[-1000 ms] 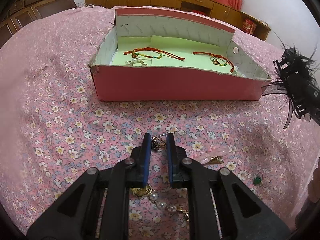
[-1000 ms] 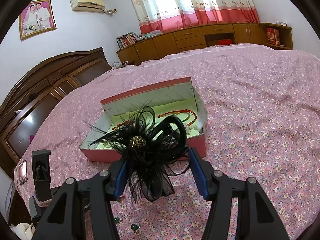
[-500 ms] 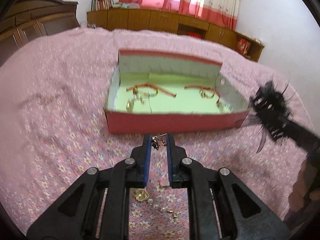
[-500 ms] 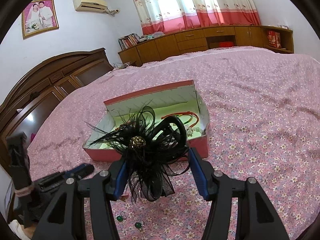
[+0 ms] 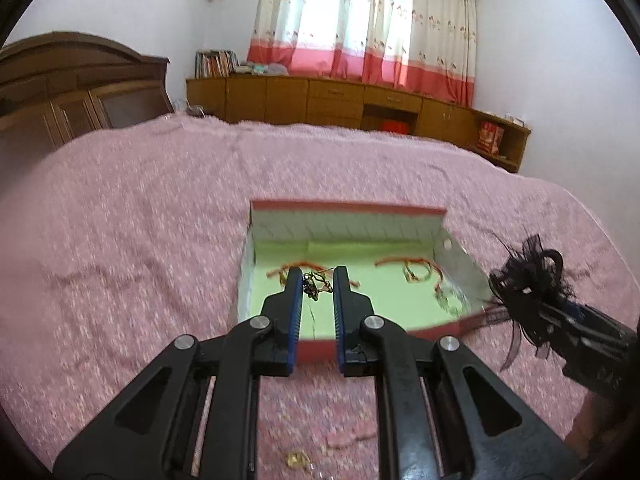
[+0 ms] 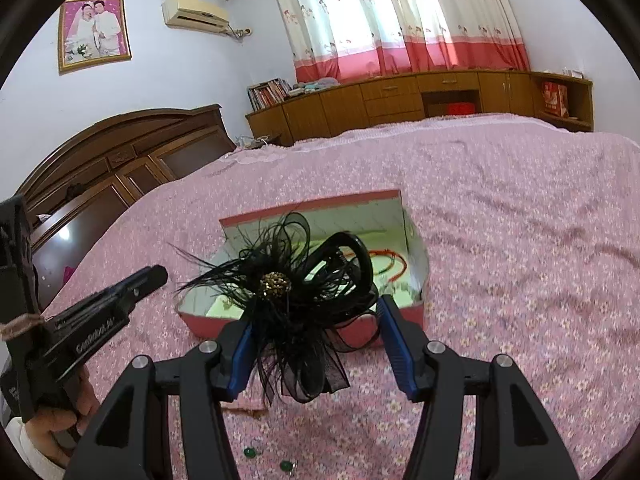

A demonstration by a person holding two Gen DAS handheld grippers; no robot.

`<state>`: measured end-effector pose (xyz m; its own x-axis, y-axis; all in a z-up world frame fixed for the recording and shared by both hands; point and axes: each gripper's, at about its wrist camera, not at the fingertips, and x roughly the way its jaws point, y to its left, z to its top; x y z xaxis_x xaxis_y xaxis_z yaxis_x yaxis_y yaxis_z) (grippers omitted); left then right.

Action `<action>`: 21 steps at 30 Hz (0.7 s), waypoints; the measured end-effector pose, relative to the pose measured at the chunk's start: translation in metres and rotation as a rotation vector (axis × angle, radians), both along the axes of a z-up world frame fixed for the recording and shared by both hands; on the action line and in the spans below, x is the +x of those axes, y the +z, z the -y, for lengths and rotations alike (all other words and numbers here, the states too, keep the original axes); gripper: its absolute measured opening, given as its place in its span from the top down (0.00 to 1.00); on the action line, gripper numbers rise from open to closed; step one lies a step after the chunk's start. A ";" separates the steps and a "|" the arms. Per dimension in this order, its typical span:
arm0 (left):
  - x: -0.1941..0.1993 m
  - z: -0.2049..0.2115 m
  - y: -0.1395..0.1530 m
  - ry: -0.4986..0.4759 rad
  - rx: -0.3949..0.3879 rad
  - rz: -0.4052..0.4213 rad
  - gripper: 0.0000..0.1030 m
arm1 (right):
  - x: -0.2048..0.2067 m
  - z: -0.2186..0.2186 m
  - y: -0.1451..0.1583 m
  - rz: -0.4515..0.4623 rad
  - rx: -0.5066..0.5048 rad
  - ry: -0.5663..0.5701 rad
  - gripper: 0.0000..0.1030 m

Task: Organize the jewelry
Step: 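Carry the gold earring into the box and open the left tool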

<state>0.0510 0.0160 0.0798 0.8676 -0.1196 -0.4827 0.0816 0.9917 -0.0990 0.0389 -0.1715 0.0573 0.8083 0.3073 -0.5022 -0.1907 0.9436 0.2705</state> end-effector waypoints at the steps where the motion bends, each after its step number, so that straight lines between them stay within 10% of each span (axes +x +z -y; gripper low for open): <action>1: 0.001 0.000 0.001 0.003 0.001 0.009 0.94 | 0.002 0.000 0.001 0.007 0.000 0.000 0.43; 12: 0.034 -0.001 -0.003 0.016 0.017 0.030 0.94 | 0.028 -0.005 0.004 0.037 -0.041 -0.005 0.43; 21: 0.069 0.001 -0.041 0.024 0.032 -0.115 0.94 | 0.062 -0.004 -0.014 -0.050 -0.075 -0.013 0.43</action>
<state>0.1203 0.0149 0.0392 0.8089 -0.0825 -0.5821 0.0479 0.9961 -0.0746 0.1008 -0.1675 0.0437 0.7856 0.2570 -0.5629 -0.1664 0.9639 0.2079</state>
